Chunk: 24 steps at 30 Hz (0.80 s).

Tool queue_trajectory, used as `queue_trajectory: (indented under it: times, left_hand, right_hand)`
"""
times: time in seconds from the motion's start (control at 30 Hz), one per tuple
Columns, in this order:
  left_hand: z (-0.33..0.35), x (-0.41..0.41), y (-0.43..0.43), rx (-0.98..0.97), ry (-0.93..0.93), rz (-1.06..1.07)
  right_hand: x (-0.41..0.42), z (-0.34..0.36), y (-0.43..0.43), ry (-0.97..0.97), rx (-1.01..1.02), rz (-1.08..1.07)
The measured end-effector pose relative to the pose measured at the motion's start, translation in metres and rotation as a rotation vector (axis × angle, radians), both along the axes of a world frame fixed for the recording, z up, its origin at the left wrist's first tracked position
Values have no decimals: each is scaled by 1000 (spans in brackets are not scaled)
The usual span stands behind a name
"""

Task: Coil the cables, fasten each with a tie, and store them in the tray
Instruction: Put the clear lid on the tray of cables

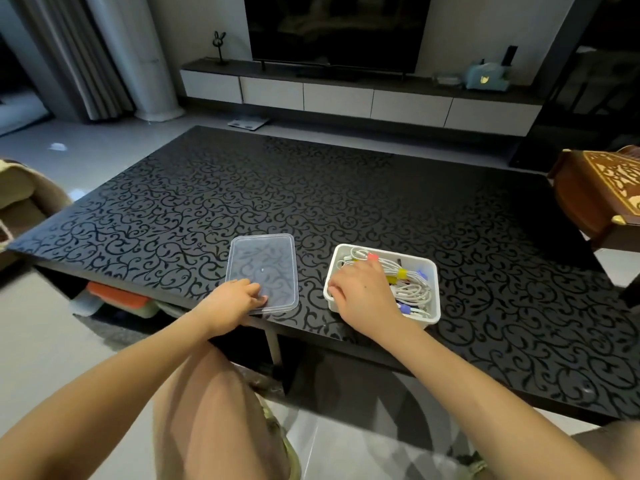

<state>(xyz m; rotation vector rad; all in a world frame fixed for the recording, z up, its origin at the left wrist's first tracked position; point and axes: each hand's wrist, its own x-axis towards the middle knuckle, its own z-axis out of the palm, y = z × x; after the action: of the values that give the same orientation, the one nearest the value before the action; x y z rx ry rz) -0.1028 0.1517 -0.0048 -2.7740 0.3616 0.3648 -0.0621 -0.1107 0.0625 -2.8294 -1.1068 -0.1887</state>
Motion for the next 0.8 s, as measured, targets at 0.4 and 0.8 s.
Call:
queue_trajectory:
  times: [0.4, 0.8]
  left_hand:
    - [126, -48, -12, -741, -894, -291]
    - [48, 46, -118, -1048, -412, 794]
  right_hand:
    - [39, 39, -23, 969, 1098, -470]
    - [41, -9, -110, 1016, 1300, -980]
